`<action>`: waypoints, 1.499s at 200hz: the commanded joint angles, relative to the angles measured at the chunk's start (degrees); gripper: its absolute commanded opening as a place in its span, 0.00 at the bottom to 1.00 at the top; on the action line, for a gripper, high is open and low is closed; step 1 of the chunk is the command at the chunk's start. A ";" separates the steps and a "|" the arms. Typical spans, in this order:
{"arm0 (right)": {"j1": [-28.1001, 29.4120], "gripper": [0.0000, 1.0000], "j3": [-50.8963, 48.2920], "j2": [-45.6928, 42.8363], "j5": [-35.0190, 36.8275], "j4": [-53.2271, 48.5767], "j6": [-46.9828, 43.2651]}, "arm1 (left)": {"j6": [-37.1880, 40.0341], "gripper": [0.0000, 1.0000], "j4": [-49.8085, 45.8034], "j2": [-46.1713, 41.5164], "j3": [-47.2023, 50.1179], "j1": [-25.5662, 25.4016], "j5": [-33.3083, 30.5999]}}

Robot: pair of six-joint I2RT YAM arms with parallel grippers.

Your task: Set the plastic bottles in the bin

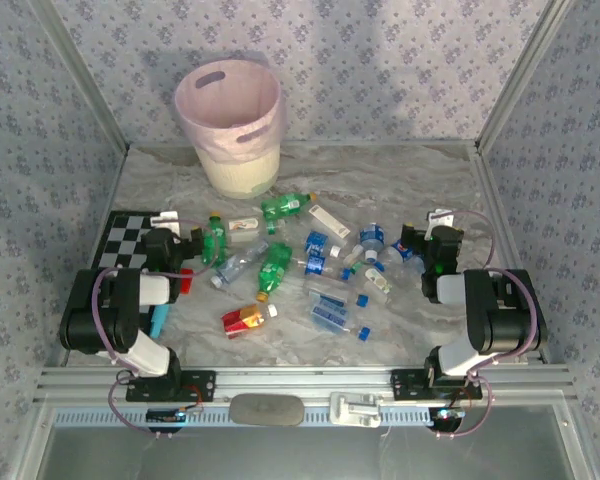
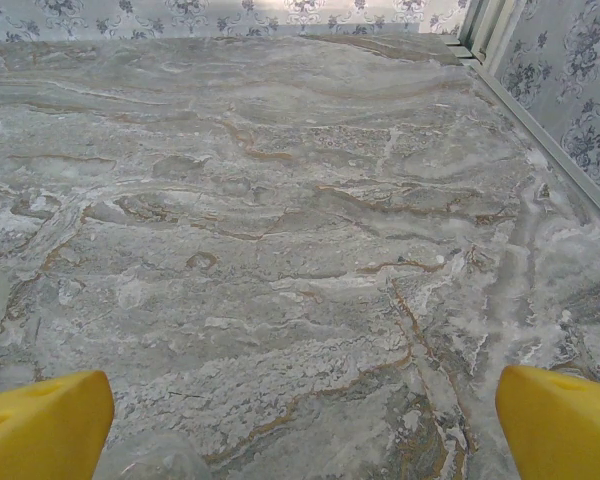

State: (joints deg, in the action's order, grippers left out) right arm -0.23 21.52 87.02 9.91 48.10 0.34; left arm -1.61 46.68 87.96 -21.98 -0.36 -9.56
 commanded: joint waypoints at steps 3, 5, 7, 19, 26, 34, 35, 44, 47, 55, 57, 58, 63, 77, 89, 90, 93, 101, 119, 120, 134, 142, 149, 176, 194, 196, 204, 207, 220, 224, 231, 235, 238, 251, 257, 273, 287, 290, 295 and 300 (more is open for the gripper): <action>0.17 1.00 -0.07 0.43 0.99 1.03 -0.60 | -0.90 1.00 0.56 -0.02 -1.40 0.27 1.24; 0.15 1.00 -0.10 0.45 0.99 1.03 -0.60 | -0.93 1.00 0.53 -0.06 -1.40 0.23 1.24; 0.14 1.00 -0.08 0.43 0.99 1.03 -0.60 | -0.87 1.00 0.52 -0.07 -1.40 0.24 1.24; 0.14 1.00 -0.15 0.46 1.03 1.03 -0.59 | -0.91 1.00 0.54 -0.07 -1.40 0.26 1.23; 0.14 1.00 -0.15 0.47 0.99 1.03 -0.56 | -0.94 1.00 0.53 -0.07 -1.38 0.27 1.25; 0.14 1.00 -0.09 0.43 0.99 1.03 -0.60 | -0.92 1.00 0.53 -0.05 -1.41 0.25 1.23; 0.14 1.00 -0.08 0.43 0.99 1.03 -0.60 | -0.89 1.00 0.53 -0.06 -1.40 0.22 1.27; 0.09 1.00 -0.15 0.43 0.91 1.03 -0.52 | -0.91 1.00 0.52 -0.07 -1.40 0.24 1.29; 0.06 1.00 -0.15 0.41 0.83 1.03 -0.51 | -0.91 1.00 0.54 -0.07 -1.40 0.19 1.24; 0.03 1.00 -0.04 0.45 0.65 0.91 -0.51 | -0.92 1.00 0.52 -0.05 -1.40 0.23 1.22; -0.02 1.00 0.00 0.43 0.55 0.83 -0.45 | -0.94 1.00 0.52 -0.05 -1.40 0.20 1.24; -0.03 1.00 -0.04 0.39 0.50 0.80 -0.44 | -0.94 1.00 0.57 -0.06 -1.40 0.23 1.23; -0.02 1.00 0.05 0.34 0.46 0.77 -0.43 | -0.89 1.00 0.52 -0.06 -1.40 0.23 1.24; -0.12 1.00 0.00 0.34 0.37 0.77 -0.43 | -0.88 1.00 0.52 -0.05 -1.36 0.21 1.22; -0.12 1.00 -0.03 0.34 0.29 0.73 -0.43 | -0.93 1.00 0.52 -0.06 -1.36 0.26 1.29; -0.12 1.00 -0.01 0.34 0.29 0.75 -0.43 | -0.94 1.00 0.52 -0.07 -1.38 0.27 1.29; -0.12 1.00 -0.06 0.35 0.28 0.77 -0.42 | -0.94 1.00 0.52 -0.07 -1.36 0.27 1.29; -0.12 1.00 0.01 0.35 0.33 0.81 -0.43 | -0.90 1.00 0.52 -0.02 -1.40 0.33 1.34; -0.19 1.00 0.10 0.34 0.28 0.69 -0.34 | -0.91 1.00 0.43 -0.05 -1.40 0.36 1.38; -0.20 1.00 0.10 0.34 0.28 0.69 -0.34 | -0.93 1.00 0.43 -0.02 -1.40 0.36 1.38; -0.21 1.00 0.05 0.35 0.20 0.68 -0.34 | -1.00 1.00 0.43 -0.06 -1.40 0.33 1.39; -0.21 1.00 0.04 0.34 0.22 0.69 -0.34 | -0.97 1.00 0.48 -0.03 -1.40 0.29 1.42; -0.21 1.00 0.07 0.36 0.20 0.68 -0.34 | -1.03 1.00 0.43 -0.06 -1.40 0.36 1.57; -0.21 1.00 -0.07 0.34 0.19 0.90 -0.40 | -0.99 1.00 0.52 -0.06 -1.40 0.54 2.11; 0.12 1.00 -0.22 -0.63 1.80 0.78 -0.34 | -0.87 1.00 0.78 -0.16 -1.23 0.53 1.98; 0.18 1.00 -0.06 -1.18 2.02 0.20 -0.30 | -0.92 1.00 0.79 -0.16 -1.18 0.53 2.00; 0.23 1.00 0.86 -3.71 2.65 -3.53 -0.17 | -1.05 1.00 0.91 -0.27 -1.19 0.39 0.86; 0.23 1.00 1.30 -4.80 2.96 -5.12 -0.12 | -1.23 1.00 0.69 -0.46 -1.14 0.34 0.14; 0.23 1.00 3.61 -8.20 4.85 -11.68 0.57 | -1.51 1.00 -0.95 -2.54 -1.22 0.05 -1.55; 0.23 1.00 4.24 -9.05 5.48 -13.36 0.85 | -1.41 1.00 -1.80 -3.58 -1.29 -0.23 -2.00; 0.23 1.00 5.25 -10.54 6.85 -15.75 1.68 | -1.15 1.00 -4.48 -5.53 -1.73 -0.72 -3.03; 0.31 1.00 5.75 -11.27 7.61 -17.20 2.43 | -1.05 1.00 -5.93 -6.91 -1.99 -0.98 -3.62; 0.44 1.00 6.15 -11.88 8.14 -18.14 3.11 | -1.03 1.00 -7.14 -7.80 -2.32 -1.15 -4.01; 0.33 1.00 8.08 -13.91 9.14 -22.81 6.09 | -1.07 1.00 -12.11 -11.42 -3.81 -1.95 -6.77; 0.36 1.00 9.36 -14.82 9.24 -25.96 7.94 | -1.62 1.00 -14.24 -12.85 -4.54 -2.33 -8.29; 0.53 1.00 14.61 -16.40 7.78 -37.30 14.05 | -6.01 1.00 -20.12 -16.52 -6.52 -2.60 -8.83; 1.03 1.00 20.03 -16.63 5.62 -49.01 20.29 | -12.02 1.00 -26.19 -19.50 -8.34 -2.91 -6.77; 1.09 1.00 21.18 -16.53 4.65 -51.25 21.53 | -13.53 1.00 -27.27 -20.05 -8.61 -3.05 -6.19; 1.27 1.00 22.86 -16.31 3.17 -55.00 23.01 | -15.49 1.00 -28.68 -20.91 -8.92 -3.40 -4.65; 1.59 1.00 24.33 -15.90 1.73 -58.37 24.36 | -16.87 1.00 -29.80 -21.75 -9.07 -3.83 -2.80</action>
State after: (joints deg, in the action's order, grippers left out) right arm 0.25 38.46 71.37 15.75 13.26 13.04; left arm -8.36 28.01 70.02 -28.53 -3.05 -15.44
